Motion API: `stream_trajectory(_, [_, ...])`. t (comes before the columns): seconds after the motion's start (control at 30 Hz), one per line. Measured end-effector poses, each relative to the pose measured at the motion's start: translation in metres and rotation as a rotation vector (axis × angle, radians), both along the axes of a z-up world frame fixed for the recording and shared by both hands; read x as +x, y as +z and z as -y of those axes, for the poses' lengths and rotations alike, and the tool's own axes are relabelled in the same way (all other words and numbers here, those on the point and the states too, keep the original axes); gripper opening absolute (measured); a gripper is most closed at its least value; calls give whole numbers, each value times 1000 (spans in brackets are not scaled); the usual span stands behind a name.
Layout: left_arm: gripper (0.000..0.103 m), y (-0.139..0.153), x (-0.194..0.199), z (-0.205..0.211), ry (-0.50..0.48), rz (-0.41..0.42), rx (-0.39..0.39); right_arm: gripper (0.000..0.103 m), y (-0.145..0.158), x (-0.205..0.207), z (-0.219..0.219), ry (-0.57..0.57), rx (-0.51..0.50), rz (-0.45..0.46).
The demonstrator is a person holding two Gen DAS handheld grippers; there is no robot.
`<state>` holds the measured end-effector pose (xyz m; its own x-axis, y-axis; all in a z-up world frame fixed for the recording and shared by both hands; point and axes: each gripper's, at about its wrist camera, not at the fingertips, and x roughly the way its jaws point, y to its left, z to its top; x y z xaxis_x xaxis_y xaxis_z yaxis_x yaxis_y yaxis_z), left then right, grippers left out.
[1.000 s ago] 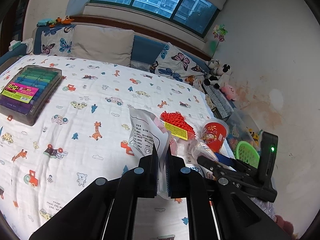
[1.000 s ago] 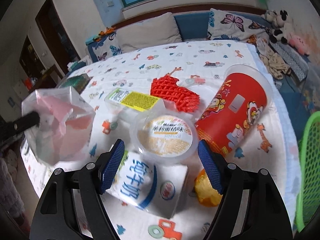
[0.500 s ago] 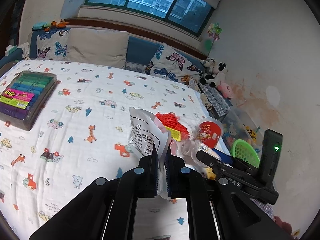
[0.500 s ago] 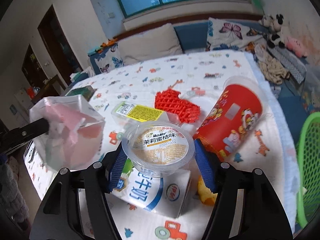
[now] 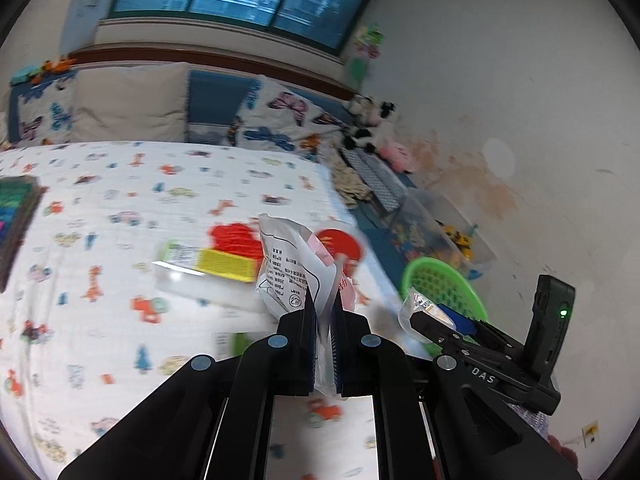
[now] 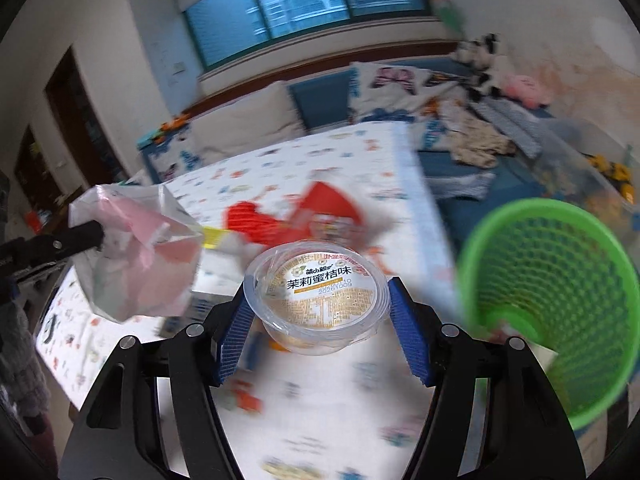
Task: Collect trash
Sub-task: 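Carry the jelly cup and white packet over the green basket and open both tools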
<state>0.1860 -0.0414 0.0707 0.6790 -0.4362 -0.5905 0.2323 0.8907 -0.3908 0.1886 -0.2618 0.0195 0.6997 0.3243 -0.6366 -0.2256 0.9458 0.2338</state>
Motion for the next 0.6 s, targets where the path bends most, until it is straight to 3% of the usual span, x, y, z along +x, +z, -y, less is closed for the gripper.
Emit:
stream_trajectory(0.33, [7, 8, 18, 89, -167, 14, -4, 66, -20, -17, 110, -216, -62, -51])
stream_trajectory(0.6, [7, 9, 36, 159, -271, 33, 38, 67, -42, -15, 165, -323, -59, -110])
